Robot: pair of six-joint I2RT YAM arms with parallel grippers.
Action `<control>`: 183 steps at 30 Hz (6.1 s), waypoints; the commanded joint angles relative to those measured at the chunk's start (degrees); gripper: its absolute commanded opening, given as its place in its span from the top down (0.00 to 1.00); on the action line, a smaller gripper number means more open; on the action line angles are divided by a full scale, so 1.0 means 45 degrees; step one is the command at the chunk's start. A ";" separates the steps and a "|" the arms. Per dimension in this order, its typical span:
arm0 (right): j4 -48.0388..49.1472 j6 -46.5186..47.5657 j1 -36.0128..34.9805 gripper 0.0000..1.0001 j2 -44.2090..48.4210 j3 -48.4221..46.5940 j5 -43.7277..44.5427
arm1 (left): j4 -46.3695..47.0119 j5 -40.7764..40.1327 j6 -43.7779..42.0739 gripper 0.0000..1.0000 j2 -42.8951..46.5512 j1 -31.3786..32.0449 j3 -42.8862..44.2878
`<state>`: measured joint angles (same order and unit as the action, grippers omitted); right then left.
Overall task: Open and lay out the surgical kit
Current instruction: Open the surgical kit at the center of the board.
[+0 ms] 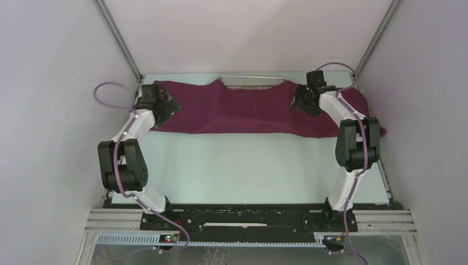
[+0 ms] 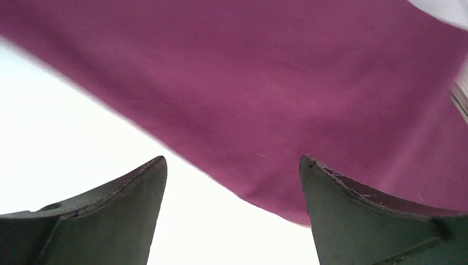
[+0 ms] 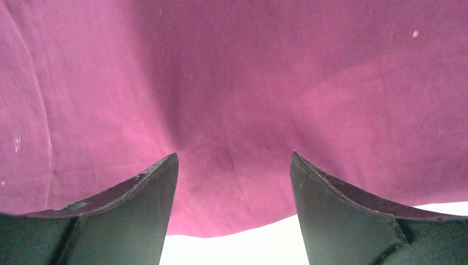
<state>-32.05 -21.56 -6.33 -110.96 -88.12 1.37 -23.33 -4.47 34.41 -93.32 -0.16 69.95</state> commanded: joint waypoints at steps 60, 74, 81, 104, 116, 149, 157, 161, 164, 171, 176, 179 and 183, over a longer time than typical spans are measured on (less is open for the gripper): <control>0.5804 -0.5764 0.6023 0.18 0.4623 0.8400 -0.1677 | 0.1885 0.0377 0.5072 1.00 -0.3637 -0.4493 -0.0135; 0.7006 -0.6249 0.7207 0.32 0.2103 0.7854 -0.2572 | 0.1851 0.0640 0.5105 1.00 -0.3730 -0.4747 0.0084; 0.7191 -0.6338 0.7168 0.44 0.1049 0.6935 -0.2560 | 0.1846 0.0700 0.5131 1.00 -0.3788 -0.4818 0.0155; 0.3939 -0.5543 0.6438 1.00 -0.1308 0.1684 -0.2059 | 0.1772 0.0620 0.5204 1.00 -0.3269 -0.5959 -0.0291; 0.2907 -0.4954 0.5892 1.00 -0.2318 -0.0316 -0.2372 | 0.2041 0.0657 0.5185 1.00 -0.2881 -0.6720 -0.0998; 0.1671 -0.3981 0.6347 1.00 -0.1687 -0.0594 -0.1824 | 0.1547 0.0111 0.4851 1.00 -0.2277 -0.7202 -0.1143; 0.1470 -0.3756 0.5972 1.00 -0.1674 -0.0696 -0.1808 | 0.1350 0.0101 0.4651 1.00 -0.2159 -0.7515 -0.0921; 0.1362 -0.3592 0.6056 1.00 -0.1456 -0.0468 -0.1524 | 0.1298 0.0076 0.4543 1.00 -0.2173 -0.7620 -0.0880; 0.1231 -0.3542 0.6193 1.00 -0.1259 -0.0328 -0.1356 | 0.1301 0.0081 0.4512 1.00 -0.2202 -0.7623 -0.0868; 0.1045 -0.3375 0.6388 0.83 -0.0476 0.0284 -0.0568 | 0.1320 0.0141 0.4337 1.00 -0.2306 -0.7632 -0.0688; 0.1029 -0.3426 0.6824 0.72 -0.0037 0.0899 -0.0304 | 0.1255 0.0134 0.4257 1.00 -0.2404 -0.7622 -0.0475; 0.0960 -0.3431 0.7003 0.69 0.0237 0.1194 0.0006 | 0.1227 0.0156 0.4228 1.00 -0.2479 -0.7631 -0.0358; 0.1169 -0.3456 0.7031 0.64 0.0839 0.1793 0.0328 | 0.1230 0.0130 0.4091 1.00 -0.2544 -0.7636 -0.0312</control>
<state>-28.12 -37.39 24.97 -112.12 -81.45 -0.80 -20.49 7.92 55.99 -106.87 -29.50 64.95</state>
